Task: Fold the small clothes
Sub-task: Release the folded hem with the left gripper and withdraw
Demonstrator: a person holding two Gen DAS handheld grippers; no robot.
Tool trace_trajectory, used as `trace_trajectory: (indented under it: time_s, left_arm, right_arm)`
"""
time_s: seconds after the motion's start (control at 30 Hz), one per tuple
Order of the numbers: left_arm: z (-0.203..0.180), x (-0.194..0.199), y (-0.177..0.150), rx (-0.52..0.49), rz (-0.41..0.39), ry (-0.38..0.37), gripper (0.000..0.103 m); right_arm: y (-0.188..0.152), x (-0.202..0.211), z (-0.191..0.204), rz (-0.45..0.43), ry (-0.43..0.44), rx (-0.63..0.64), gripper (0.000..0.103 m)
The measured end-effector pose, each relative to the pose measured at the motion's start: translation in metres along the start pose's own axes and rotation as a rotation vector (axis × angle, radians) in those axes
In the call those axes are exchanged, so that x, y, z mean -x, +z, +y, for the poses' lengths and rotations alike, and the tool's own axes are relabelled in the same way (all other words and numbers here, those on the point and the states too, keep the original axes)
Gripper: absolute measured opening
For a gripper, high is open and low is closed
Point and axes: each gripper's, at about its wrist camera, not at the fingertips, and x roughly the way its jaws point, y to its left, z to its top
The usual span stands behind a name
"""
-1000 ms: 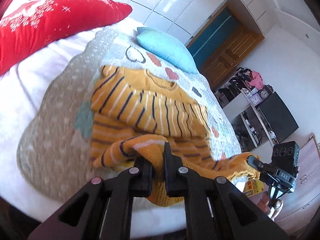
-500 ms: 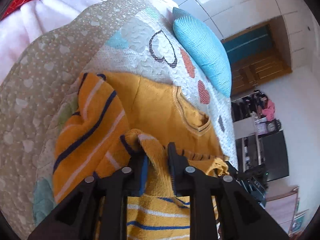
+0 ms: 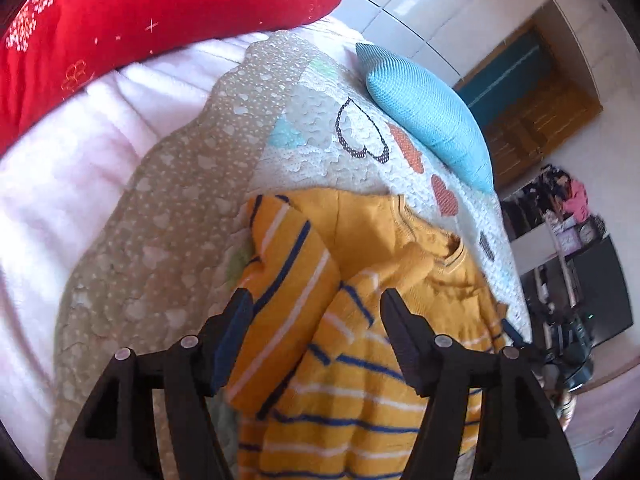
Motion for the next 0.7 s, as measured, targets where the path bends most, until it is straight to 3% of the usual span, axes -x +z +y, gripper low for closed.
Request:
trace_trajectory:
  time_s: [0.13, 0.27, 0.47, 0.6, 0.63, 0.67, 0.7]
  left_arm:
    - [0.01, 0.017, -0.036, -0.088, 0.027, 0.051, 0.075]
    - [0.031, 0.021, -0.068, -0.065, 0.082, 0.003, 0.075]
    - [0.029, 0.002, -0.091, -0.047, 0.139, -0.104, 0.075]
    - [0.007, -0.014, -0.093, -0.069, 0.102, -0.055, 0.083]
    - [0.004, -0.017, -0.091, -0.07, 0.101, -0.035, 0.082]
    - [0.003, -0.018, -0.09, -0.06, 0.101, -0.021, 0.075]
    - [0.004, -0.017, -0.087, -0.045, 0.104, -0.012, 0.033]
  right_arm:
    - [-0.043, 0.047, -0.019, 0.006, -0.052, 0.07, 0.084]
    - [-0.089, 0.073, -0.042, 0.01, -0.086, 0.079, 0.085]
    - [-0.132, 0.053, -0.041, 0.018, -0.099, 0.13, 0.087]
    - [-0.131, 0.032, -0.027, -0.083, -0.171, 0.195, 0.088]
    - [-0.127, 0.027, -0.027, -0.089, -0.175, 0.181, 0.083]
    - [-0.122, 0.025, -0.028, -0.093, -0.16, 0.156, 0.045]
    - [-0.115, 0.023, -0.033, -0.068, -0.119, 0.111, 0.023]
